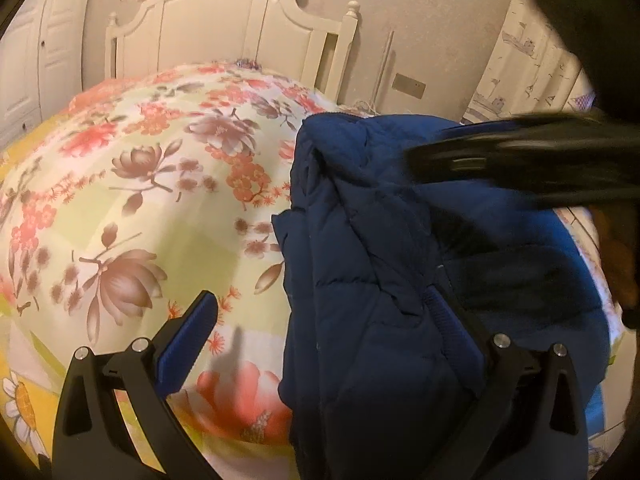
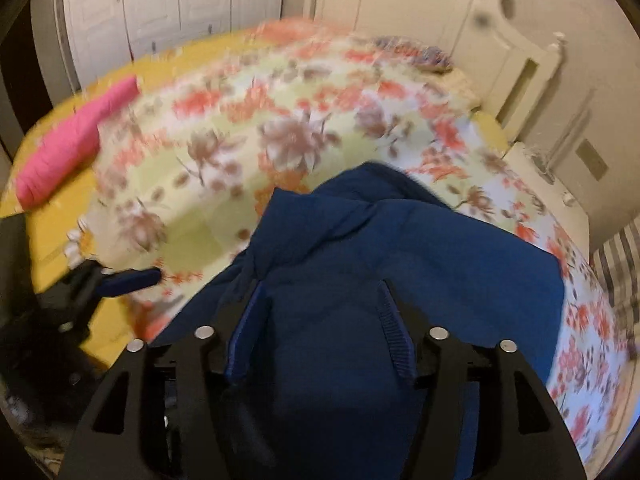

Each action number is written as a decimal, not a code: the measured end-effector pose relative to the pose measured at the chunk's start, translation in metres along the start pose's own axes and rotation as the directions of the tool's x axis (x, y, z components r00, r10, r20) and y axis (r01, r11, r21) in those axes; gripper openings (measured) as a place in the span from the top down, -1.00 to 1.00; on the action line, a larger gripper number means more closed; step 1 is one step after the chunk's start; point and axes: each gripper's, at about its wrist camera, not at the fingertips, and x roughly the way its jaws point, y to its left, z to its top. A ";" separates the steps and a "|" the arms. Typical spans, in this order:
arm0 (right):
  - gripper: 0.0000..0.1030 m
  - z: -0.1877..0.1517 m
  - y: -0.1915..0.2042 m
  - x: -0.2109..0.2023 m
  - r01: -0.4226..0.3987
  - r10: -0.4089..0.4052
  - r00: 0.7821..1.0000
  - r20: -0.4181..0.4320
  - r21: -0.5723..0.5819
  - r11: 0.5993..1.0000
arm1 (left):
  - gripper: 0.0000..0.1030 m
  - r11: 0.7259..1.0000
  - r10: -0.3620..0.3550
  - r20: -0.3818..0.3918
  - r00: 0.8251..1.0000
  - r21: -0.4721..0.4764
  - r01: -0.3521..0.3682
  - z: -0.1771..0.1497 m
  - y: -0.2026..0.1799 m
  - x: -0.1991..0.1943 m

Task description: Fold large clothes

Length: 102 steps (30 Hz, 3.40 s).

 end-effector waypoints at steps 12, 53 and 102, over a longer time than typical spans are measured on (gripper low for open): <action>-0.88 -0.193 -0.140 -0.063 -0.296 0.198 0.954 0.224 0.612 0.734 | -0.96 0.960 -0.219 -0.105 0.970 -0.199 0.196 -0.002 0.029 0.017; -0.73 -0.221 -0.302 -0.068 -0.097 -0.197 0.944 0.265 0.793 0.602 | -0.70 0.966 -0.240 -0.017 0.971 -0.104 0.237 0.148 -0.190 0.141; -0.91 -0.187 -0.137 -0.243 0.301 -0.554 0.766 0.327 0.579 0.758 | -0.96 0.967 -0.027 0.437 0.899 0.239 -0.087 0.104 -0.293 -0.123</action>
